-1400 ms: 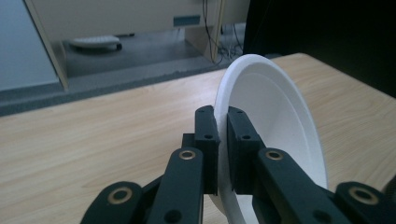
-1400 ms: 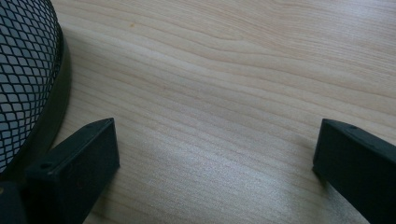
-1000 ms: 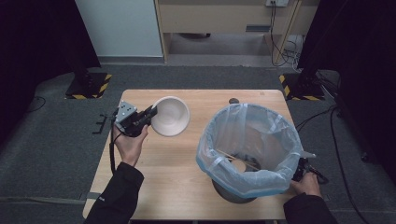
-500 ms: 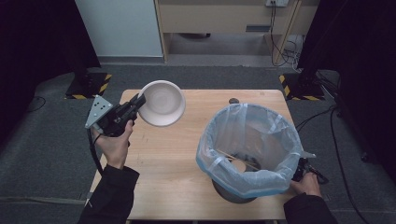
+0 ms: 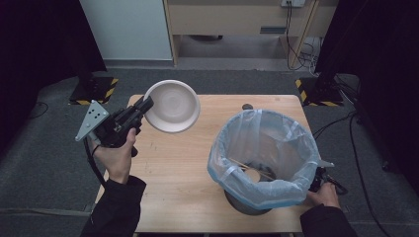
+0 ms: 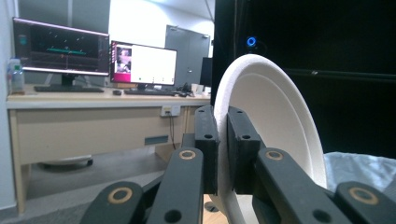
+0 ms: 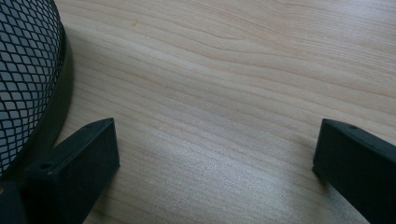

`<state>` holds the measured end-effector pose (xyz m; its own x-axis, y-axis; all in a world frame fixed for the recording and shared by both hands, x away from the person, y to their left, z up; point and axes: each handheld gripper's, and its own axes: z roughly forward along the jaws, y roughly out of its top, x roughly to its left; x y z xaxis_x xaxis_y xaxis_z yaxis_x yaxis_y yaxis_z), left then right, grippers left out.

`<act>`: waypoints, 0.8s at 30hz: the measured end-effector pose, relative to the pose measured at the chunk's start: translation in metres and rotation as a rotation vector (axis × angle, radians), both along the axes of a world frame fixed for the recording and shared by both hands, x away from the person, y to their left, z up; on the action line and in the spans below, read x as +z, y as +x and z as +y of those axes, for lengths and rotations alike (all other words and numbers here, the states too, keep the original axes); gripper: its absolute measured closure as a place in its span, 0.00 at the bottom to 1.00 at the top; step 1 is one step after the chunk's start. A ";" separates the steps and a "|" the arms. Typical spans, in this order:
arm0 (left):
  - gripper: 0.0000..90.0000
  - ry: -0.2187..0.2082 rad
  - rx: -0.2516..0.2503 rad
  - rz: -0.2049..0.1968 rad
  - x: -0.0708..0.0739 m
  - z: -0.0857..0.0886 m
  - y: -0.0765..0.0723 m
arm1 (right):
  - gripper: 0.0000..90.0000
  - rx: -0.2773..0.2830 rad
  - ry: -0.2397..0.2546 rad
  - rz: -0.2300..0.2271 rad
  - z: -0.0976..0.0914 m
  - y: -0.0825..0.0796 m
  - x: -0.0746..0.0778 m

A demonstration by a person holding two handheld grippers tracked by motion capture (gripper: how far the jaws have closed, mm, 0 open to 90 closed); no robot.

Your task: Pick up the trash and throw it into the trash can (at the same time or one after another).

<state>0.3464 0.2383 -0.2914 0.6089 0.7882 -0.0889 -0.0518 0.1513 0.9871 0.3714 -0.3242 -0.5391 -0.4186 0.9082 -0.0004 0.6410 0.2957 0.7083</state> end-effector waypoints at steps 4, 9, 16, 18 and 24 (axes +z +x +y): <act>0.93 -0.010 -0.020 -0.020 0.005 -0.002 -0.006 | 0.01 0.000 -0.001 0.000 0.000 0.000 0.000; 0.93 -0.039 -0.059 -0.051 0.012 -0.006 -0.014 | 0.01 0.000 -0.001 0.000 0.000 0.000 0.000; 0.93 -0.044 -0.102 -0.093 0.021 -0.016 -0.027 | 0.01 0.000 0.000 0.000 0.000 0.000 0.000; 0.93 -0.044 -0.108 -0.097 0.022 -0.018 -0.028 | 0.01 0.000 0.000 0.000 0.000 0.000 0.000; 0.93 -0.045 -0.142 -0.107 0.026 -0.029 -0.031 | 0.01 0.000 0.000 0.000 0.000 0.000 0.000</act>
